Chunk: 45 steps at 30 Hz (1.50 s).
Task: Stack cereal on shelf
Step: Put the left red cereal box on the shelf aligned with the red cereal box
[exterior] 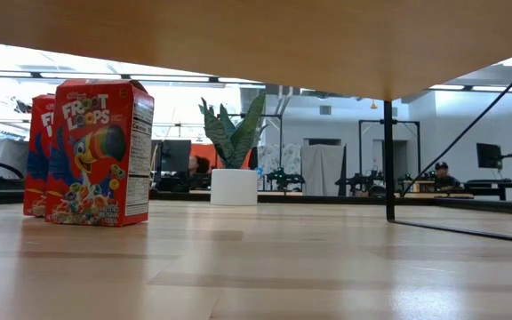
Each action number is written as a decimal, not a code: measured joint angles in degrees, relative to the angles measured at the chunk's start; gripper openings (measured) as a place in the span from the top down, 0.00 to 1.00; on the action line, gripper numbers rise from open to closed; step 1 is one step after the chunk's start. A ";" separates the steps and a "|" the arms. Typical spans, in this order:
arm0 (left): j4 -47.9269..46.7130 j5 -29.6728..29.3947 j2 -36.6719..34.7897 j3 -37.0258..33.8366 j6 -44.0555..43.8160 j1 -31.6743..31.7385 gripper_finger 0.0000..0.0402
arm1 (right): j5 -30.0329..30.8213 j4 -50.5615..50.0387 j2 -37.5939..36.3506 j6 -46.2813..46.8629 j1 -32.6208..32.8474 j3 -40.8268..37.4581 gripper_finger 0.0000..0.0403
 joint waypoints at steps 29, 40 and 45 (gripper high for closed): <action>22.71 14.58 -5.71 -35.44 10.85 1.05 0.18 | -1.33 1.75 0.00 0.26 -3.82 0.00 0.68; 27.32 12.62 -5.74 -37.72 14.56 1.10 0.18 | -1.36 1.84 0.00 1.65 -3.80 0.00 0.68; 28.42 14.22 -5.73 -40.87 12.56 1.10 0.18 | -1.38 2.34 0.00 1.65 -3.80 0.00 0.68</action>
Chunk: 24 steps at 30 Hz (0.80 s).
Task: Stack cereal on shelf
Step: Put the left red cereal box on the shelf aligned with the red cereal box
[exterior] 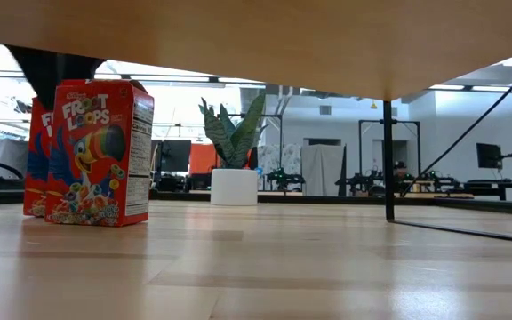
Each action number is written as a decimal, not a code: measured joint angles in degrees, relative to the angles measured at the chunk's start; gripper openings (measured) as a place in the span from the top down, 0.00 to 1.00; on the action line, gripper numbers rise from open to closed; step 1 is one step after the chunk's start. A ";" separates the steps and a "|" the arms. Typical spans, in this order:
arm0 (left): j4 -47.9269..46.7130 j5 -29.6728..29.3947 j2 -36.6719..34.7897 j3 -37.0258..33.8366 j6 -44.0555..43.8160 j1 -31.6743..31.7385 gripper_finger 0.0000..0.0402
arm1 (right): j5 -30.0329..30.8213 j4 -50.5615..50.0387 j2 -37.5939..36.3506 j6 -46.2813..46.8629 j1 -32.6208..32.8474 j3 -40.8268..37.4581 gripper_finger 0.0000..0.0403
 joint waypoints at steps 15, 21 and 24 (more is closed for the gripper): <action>0.09 3.86 -0.04 -0.15 2.94 2.73 0.36 | 0.00 0.72 0.00 0.07 0.00 0.00 0.68; 0.47 3.32 -0.04 -0.15 3.63 3.85 0.51 | 0.00 0.67 0.02 0.07 0.00 0.00 0.68; 0.62 3.34 -0.04 -0.15 3.79 4.07 0.55 | 0.00 0.67 0.00 0.07 0.00 0.00 0.68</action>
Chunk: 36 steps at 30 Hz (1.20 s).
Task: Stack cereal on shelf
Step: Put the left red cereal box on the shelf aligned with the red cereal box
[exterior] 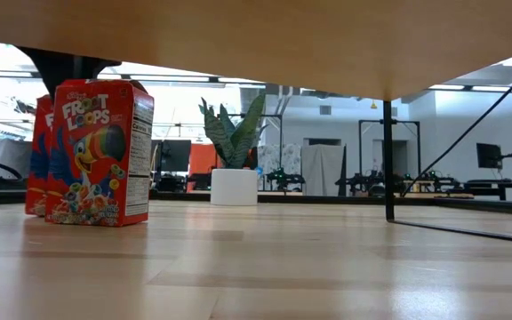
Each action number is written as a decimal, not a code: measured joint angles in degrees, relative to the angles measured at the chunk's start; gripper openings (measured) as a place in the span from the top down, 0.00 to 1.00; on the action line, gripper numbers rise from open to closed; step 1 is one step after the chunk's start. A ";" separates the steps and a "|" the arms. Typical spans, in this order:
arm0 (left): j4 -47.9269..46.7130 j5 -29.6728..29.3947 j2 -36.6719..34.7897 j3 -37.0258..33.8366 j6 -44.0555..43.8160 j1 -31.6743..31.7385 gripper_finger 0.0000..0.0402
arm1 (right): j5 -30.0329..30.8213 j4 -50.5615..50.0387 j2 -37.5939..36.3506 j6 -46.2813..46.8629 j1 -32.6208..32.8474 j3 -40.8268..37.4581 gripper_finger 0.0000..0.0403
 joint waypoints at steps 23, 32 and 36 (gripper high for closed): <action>-18.75 1.02 0.02 20.47 -6.60 0.00 0.63 | 0.00 -0.02 0.00 -0.07 0.00 0.00 0.68; -19.12 7.43 0.24 34.55 -15.08 -0.46 0.63 | 0.00 -0.02 0.01 -0.54 0.00 0.00 0.68; -16.38 7.03 0.57 37.38 -16.46 -1.55 0.63 | 0.00 -0.02 0.02 -0.58 0.00 0.00 0.68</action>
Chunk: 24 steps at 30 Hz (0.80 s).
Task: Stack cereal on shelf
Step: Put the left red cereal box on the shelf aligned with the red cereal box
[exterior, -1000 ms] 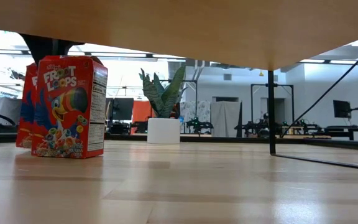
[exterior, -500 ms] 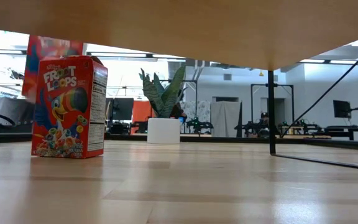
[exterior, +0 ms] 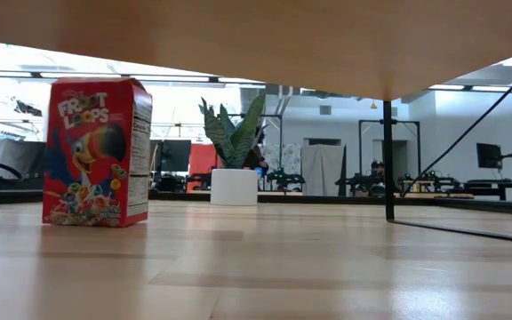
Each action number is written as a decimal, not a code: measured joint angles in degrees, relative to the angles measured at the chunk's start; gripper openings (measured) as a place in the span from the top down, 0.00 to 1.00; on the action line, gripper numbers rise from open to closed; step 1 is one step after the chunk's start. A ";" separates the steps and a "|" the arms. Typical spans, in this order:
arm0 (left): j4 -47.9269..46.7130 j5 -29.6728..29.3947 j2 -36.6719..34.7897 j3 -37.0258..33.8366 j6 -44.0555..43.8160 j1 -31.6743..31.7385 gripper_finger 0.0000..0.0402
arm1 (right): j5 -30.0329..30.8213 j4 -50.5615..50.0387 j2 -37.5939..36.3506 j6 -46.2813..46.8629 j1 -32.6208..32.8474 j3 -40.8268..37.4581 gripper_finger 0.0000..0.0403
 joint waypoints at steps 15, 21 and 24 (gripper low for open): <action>10.33 5.13 9.91 0.30 -2.51 -5.72 0.63 | 0.01 0.00 0.00 -0.01 0.00 0.00 0.68; 11.33 5.98 10.85 0.68 -3.33 -6.17 0.63 | 0.02 0.02 0.00 0.01 0.00 0.00 0.68; 9.49 3.53 11.01 3.66 -3.48 -6.19 0.63 | 0.02 0.07 0.00 0.01 0.00 0.00 0.68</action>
